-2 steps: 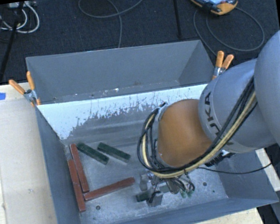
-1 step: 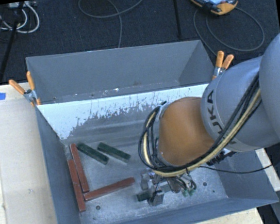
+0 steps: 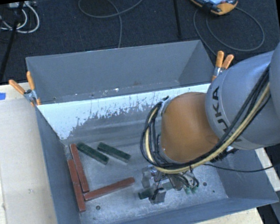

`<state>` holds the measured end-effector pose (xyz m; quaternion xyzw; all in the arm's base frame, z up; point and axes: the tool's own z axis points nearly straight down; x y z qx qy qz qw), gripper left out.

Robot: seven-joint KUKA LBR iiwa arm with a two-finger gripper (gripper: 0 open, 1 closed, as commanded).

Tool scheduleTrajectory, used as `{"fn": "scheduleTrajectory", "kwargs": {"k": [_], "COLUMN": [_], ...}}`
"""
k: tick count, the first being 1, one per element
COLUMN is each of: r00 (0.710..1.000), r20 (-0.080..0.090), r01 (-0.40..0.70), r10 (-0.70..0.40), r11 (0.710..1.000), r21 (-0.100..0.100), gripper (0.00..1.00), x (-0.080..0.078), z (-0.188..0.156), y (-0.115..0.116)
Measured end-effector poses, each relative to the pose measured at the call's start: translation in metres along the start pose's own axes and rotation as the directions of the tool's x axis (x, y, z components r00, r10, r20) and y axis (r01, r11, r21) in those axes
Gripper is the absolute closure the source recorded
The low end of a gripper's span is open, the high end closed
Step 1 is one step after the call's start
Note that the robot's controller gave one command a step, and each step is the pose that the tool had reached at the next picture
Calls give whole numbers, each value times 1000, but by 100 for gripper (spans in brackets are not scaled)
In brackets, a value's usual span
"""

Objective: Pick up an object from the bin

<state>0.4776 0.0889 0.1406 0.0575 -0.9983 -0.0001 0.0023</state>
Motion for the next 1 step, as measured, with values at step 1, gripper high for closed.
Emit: {"fn": "scheduleTrajectory", "kwargs": {"k": [1], "r00": [1000], "r20": [6], "r01": [0], "r10": [0], "r11": [1000], "r21": [0], "gripper": [100], "x": [-2], "z": [-10], "y": [0]}}
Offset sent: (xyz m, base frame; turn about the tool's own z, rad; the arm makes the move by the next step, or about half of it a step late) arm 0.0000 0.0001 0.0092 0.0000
